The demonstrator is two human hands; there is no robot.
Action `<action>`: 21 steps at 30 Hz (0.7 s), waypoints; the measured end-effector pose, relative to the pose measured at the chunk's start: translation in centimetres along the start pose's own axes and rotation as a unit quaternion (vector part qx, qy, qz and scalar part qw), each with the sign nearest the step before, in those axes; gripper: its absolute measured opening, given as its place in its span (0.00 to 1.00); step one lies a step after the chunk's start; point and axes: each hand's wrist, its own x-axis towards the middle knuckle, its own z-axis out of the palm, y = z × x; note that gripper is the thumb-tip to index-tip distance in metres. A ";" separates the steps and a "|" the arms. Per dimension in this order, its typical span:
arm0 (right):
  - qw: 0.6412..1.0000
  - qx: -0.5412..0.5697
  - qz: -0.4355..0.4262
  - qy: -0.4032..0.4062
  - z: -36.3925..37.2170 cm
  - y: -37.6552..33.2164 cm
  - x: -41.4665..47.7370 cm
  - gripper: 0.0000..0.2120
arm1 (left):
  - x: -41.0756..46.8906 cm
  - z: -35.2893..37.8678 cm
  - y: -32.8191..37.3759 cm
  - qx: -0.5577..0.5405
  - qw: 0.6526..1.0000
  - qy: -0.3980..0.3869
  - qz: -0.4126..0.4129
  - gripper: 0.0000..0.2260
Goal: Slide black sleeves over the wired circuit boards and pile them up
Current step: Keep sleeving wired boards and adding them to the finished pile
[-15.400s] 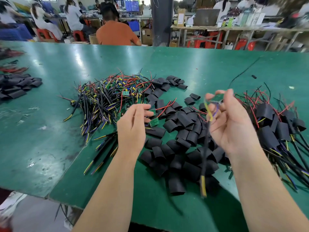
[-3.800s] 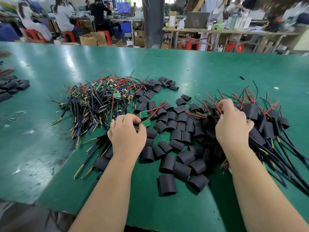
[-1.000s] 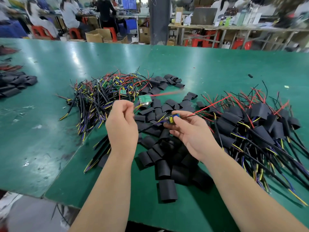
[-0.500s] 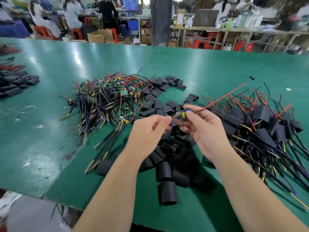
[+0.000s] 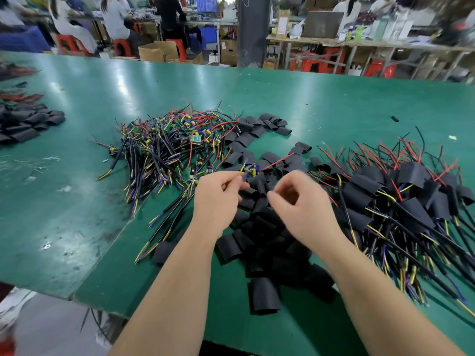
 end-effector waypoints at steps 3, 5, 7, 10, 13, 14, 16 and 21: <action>0.971 -0.099 -0.131 -0.173 0.1 -1.4 -1.3 0.10 | 0.5 -0.1 -0.6 0.008 0.999 0.030 -0.021 0.11; 0.927 -0.208 -0.142 -0.278 0.8 -1.5 -1.9 0.25 | 0.6 -0.1 -0.8 0.005 0.998 0.039 -0.040 0.13; 0.898 -0.286 -0.150 -0.299 1.4 -1.2 -2.3 0.31 | 0.7 0.0 -1.0 0.010 0.998 0.043 -0.051 0.13; 0.908 -0.285 -0.162 -0.260 1.7 -1.1 -2.2 0.21 | 0.8 0.0 -1.2 0.021 0.997 0.051 -0.056 0.13; 0.917 -0.305 -0.157 -0.204 1.6 -1.0 -2.0 0.16 | 0.9 -0.1 -1.1 0.029 0.996 0.066 -0.045 0.13; 0.919 -0.313 -0.152 -0.184 1.6 -1.0 -2.0 0.17 | 0.9 -0.1 -1.1 0.028 0.996 0.073 -0.040 0.13; 0.928 -0.304 -0.141 -0.163 1.2 -1.1 -1.9 0.22 | 1.0 -0.1 -1.1 0.017 0.995 0.089 -0.034 0.13; 0.916 -0.142 -0.099 -0.362 -2.4 -1.3 -2.0 0.40 | 1.1 -0.4 -1.3 0.014 0.993 0.114 -0.030 0.14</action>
